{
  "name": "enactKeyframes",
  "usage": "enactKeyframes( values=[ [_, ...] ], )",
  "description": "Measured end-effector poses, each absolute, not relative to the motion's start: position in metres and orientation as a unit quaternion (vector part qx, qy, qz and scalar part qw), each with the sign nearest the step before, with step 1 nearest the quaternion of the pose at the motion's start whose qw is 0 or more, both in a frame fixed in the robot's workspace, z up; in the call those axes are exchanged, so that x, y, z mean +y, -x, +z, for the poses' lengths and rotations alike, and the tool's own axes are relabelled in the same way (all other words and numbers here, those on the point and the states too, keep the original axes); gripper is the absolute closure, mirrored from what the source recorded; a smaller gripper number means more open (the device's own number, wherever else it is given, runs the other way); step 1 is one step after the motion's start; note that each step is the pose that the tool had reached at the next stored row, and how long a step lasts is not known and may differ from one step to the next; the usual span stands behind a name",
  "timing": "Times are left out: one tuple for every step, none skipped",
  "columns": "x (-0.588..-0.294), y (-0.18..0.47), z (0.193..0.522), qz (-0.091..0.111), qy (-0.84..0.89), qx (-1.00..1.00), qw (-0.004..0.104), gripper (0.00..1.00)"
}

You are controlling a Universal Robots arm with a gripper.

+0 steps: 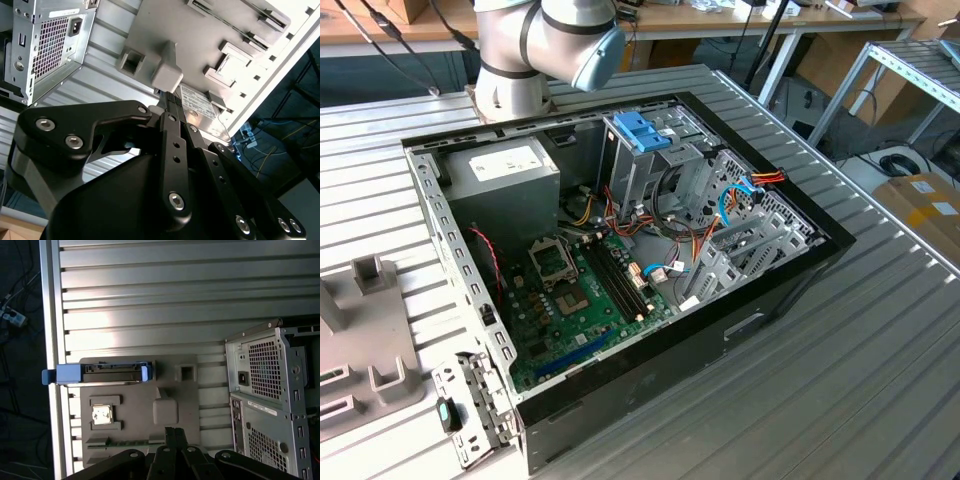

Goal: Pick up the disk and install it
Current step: 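Reach for the disk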

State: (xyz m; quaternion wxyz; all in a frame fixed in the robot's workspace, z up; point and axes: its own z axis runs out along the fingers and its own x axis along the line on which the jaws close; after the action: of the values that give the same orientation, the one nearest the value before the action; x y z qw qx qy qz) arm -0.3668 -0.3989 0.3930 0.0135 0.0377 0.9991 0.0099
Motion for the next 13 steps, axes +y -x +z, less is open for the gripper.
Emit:
enactKeyframes(
  values=[
    [-0.3989,0.3673,0.393,0.01,-0.038,0.999,0.014,0.89],
    [-0.3989,0.3676,0.393,0.01,-0.038,0.999,0.014,0.89],
    [-0.3989,0.3681,0.393,0.01,-0.038,0.999,0.013,0.89],
    [-0.3989,0.3685,0.393,0.01,-0.038,0.999,0.014,0.89],
    [-0.3989,0.3689,0.393,0.01,-0.038,0.999,0.013,0.89],
    [-0.3989,0.3698,0.393,0.01,-0.038,0.999,0.014,0.89],
    [-0.399,0.3703,0.393,0.01,-0.038,0.999,0.013,0.89],
    [-0.3989,0.3707,0.393,0.01,-0.038,0.999,0.014,0.89],
    [-0.3989,0.3713,0.393,0.01,-0.038,0.999,0.014,0.89],
    [-0.3989,0.3717,0.393,0.01,-0.038,0.999,0.013,0.89],
    [-0.399,0.372,0.393,0.01,-0.038,0.999,0.014,0.89],
    [-0.3989,0.3725,0.393,0.01,-0.038,0.999,0.014,0.89],
    [-0.3989,0.3729,0.393,0.009,-0.038,0.999,0.014,0.89]
  ],
)
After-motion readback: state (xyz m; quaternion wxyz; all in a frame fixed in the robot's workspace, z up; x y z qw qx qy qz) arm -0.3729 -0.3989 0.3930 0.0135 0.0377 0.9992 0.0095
